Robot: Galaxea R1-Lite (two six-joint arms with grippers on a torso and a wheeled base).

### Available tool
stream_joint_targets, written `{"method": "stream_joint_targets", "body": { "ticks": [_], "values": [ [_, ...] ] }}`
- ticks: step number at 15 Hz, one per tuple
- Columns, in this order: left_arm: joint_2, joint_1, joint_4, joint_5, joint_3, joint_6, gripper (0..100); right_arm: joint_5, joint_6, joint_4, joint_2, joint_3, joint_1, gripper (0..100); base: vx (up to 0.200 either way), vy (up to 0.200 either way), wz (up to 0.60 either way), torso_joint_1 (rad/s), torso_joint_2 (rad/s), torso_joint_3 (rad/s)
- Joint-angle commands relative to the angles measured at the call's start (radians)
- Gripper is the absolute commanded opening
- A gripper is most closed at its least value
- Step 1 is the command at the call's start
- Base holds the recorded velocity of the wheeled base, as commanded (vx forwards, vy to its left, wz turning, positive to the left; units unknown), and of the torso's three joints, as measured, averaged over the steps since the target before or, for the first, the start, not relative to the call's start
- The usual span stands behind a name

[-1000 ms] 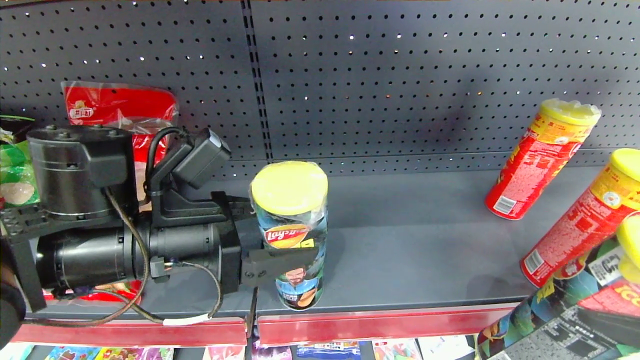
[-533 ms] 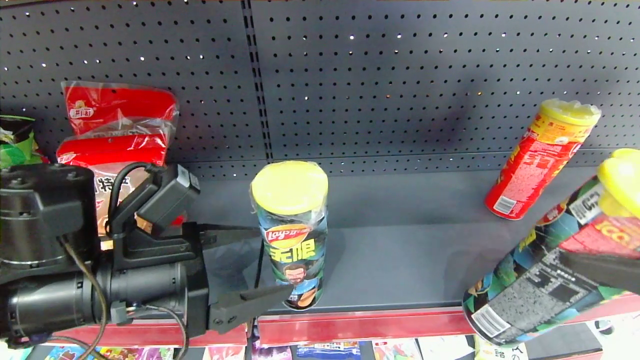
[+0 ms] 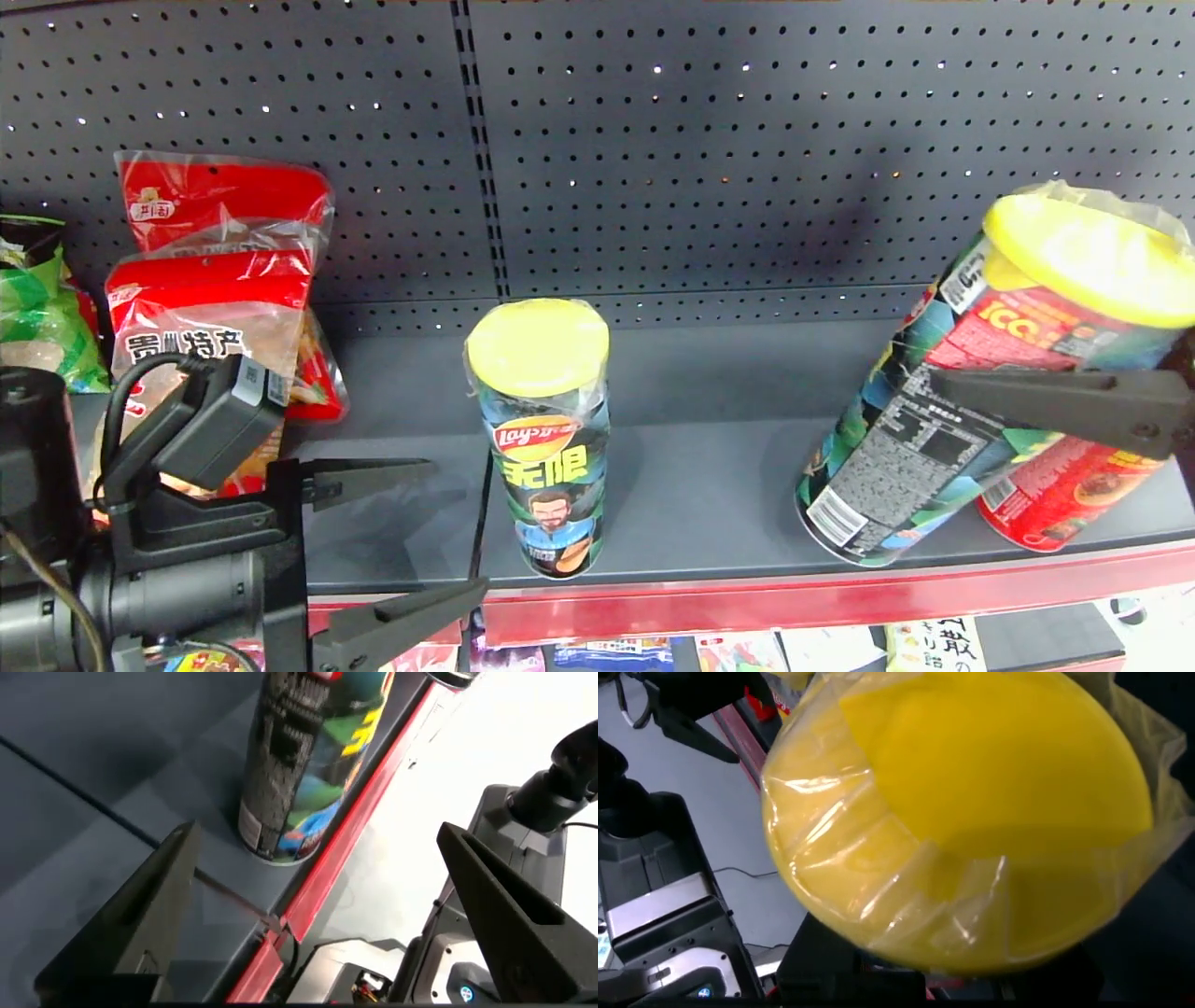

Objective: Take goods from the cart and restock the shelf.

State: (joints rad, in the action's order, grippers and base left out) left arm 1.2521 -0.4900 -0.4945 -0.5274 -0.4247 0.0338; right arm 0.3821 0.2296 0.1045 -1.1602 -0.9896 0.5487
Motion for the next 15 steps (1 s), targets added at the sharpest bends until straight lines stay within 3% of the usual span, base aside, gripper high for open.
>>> {"method": "stream_joint_targets", "body": {
  "ticks": [1,6,12,15],
  "values": [
    [-0.036,0.014,0.001,-0.002,0.020,0.000,100,0.000,0.001,0.000,-0.073,-0.040,0.005,0,0.000,0.000,0.00,0.000,0.00,0.000],
    [-0.071,0.044,0.007,0.009,0.034,0.000,100,-0.003,0.004,0.000,-0.173,-0.133,0.007,0,0.000,0.000,0.00,0.000,0.00,0.000],
    [-0.097,0.053,0.005,0.014,0.040,-0.003,100,-0.005,0.002,-0.152,-0.354,-0.176,0.025,0,0.000,0.000,0.00,0.000,0.00,0.000],
    [-0.100,0.060,0.005,0.014,0.040,-0.005,100,-0.005,0.008,-0.158,-0.429,-0.238,0.056,0,0.000,0.000,0.00,0.000,0.00,0.000]
  ]
}}
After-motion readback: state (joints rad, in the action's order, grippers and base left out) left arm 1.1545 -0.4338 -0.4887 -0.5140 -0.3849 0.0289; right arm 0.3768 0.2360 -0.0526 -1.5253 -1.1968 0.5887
